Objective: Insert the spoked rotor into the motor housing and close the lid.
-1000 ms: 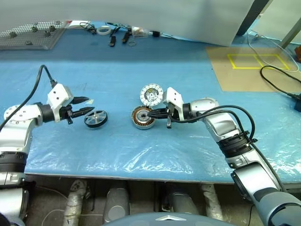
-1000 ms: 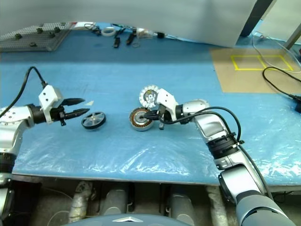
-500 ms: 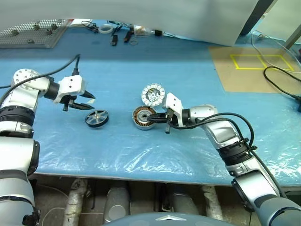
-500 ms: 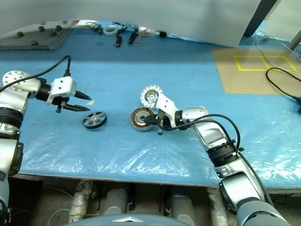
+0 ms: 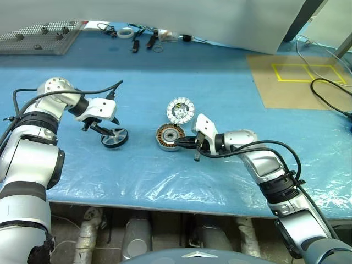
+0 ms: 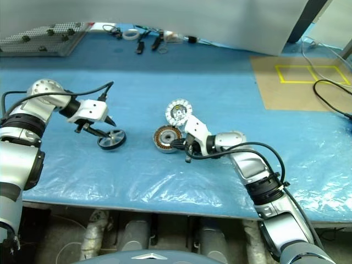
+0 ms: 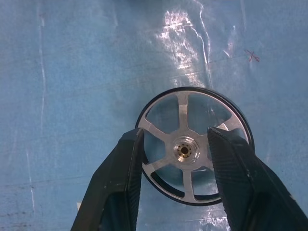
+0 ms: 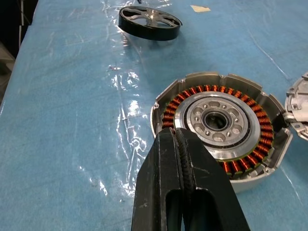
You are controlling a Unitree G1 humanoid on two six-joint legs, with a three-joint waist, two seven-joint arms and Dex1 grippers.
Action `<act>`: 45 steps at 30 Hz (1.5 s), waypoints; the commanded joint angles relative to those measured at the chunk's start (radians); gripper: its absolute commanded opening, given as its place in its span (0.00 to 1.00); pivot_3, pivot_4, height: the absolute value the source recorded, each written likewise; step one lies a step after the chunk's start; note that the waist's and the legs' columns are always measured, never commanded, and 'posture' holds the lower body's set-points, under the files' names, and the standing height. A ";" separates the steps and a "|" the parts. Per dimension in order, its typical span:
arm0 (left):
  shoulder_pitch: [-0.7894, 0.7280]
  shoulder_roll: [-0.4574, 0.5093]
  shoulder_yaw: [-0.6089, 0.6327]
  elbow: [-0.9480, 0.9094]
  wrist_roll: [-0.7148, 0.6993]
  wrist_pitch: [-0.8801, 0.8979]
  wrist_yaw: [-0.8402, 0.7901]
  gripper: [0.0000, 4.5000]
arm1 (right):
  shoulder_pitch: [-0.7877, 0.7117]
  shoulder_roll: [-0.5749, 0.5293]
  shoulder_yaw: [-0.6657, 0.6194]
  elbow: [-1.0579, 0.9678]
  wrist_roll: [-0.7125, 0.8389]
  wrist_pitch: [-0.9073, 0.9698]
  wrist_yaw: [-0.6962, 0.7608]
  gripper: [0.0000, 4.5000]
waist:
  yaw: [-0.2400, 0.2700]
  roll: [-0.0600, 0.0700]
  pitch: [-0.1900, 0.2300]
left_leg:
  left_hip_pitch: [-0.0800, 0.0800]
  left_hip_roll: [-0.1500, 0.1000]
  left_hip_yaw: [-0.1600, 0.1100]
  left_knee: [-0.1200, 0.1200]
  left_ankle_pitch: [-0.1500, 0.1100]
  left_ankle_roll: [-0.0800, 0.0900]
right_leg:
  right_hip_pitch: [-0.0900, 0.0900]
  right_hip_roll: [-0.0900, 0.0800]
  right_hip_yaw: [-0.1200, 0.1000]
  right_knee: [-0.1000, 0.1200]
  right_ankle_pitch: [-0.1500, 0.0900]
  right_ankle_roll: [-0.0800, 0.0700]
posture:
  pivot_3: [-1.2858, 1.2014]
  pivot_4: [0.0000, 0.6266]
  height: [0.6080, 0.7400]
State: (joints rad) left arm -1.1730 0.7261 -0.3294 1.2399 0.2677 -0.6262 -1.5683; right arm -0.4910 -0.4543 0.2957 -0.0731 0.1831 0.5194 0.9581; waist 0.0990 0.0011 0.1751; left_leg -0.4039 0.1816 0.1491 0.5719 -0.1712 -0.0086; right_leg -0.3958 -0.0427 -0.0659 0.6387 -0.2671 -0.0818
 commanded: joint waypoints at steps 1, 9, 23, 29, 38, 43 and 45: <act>-0.028 0.007 -0.001 0.012 0.024 -0.016 0.023 0.49 | 0.007 -0.008 -0.029 -0.061 0.022 0.012 -0.011 0.00 | 0.000 0.000 0.000 | 0.000 0.000 0.000 0.000 0.000 0.000 | 0.000 0.000 0.000 0.000 0.000 0.000 | 0.52 0.24 1.00; -0.018 0.014 0.010 0.024 0.043 -0.011 0.037 0.49 | 0.064 -0.056 -0.058 -0.145 0.068 0.040 0.010 0.00 | 0.006 0.000 0.000 | 0.000 0.000 -0.001 0.001 0.000 0.000 | 0.001 -0.001 0.000 0.000 0.001 0.002 | 0.52 0.24 1.00; 0.029 -0.010 0.017 0.016 0.038 -0.005 0.078 0.49 | 0.178 -0.097 -0.134 -0.174 0.071 -0.138 -0.005 0.00 | 0.006 -0.001 0.000 | 0.000 -0.002 -0.002 0.002 0.000 0.000 | 0.002 -0.002 -0.001 0.000 0.002 0.004 | 0.52 0.24 1.00; 0.046 -0.011 0.015 0.013 0.042 -0.003 0.092 0.49 | 0.206 -0.101 -0.111 -0.143 0.013 -0.250 -0.021 0.00 | 0.006 -0.001 0.000 | 0.000 -0.003 -0.002 0.002 0.000 0.000 | 0.002 -0.002 -0.001 0.000 0.002 0.004 | 0.52 0.24 1.00; 0.044 -0.007 0.011 0.013 0.051 0.005 0.105 0.49 | 0.230 -0.125 -0.104 -0.125 -0.017 -0.321 -0.002 0.00 | 0.006 -0.001 0.001 | 0.001 -0.004 -0.003 0.002 0.000 0.000 | 0.003 -0.004 -0.002 -0.001 0.002 0.005 | 0.52 0.24 1.00; 0.034 -0.009 0.006 0.017 0.069 0.049 0.144 0.49 | 0.232 -0.121 -0.104 -0.123 -0.024 -0.312 -0.011 0.00 | 0.005 -0.001 0.001 | 0.001 -0.003 -0.003 0.002 0.000 0.001 | 0.004 -0.004 -0.002 -0.001 0.002 0.005 | 0.52 0.24 1.00; 0.037 -0.009 0.004 0.016 0.073 0.063 0.144 0.49 | 0.233 -0.122 -0.103 -0.124 -0.026 -0.309 -0.013 0.00 | 0.005 -0.001 0.001 | 0.001 -0.003 -0.003 0.002 0.000 0.001 | 0.004 -0.004 -0.002 -0.001 0.002 0.005 | 0.52 0.24 1.00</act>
State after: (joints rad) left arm -1.1213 0.7055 -0.3257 1.2654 0.3371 -0.5755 -1.4302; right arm -0.2587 -0.5737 0.2001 -0.1831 0.1564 0.2196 0.9524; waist 0.1043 -0.0002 0.1757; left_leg -0.4031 0.1782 0.1460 0.5744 -0.1711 -0.0079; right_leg -0.3920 -0.0463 -0.0682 0.6382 -0.2652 -0.0773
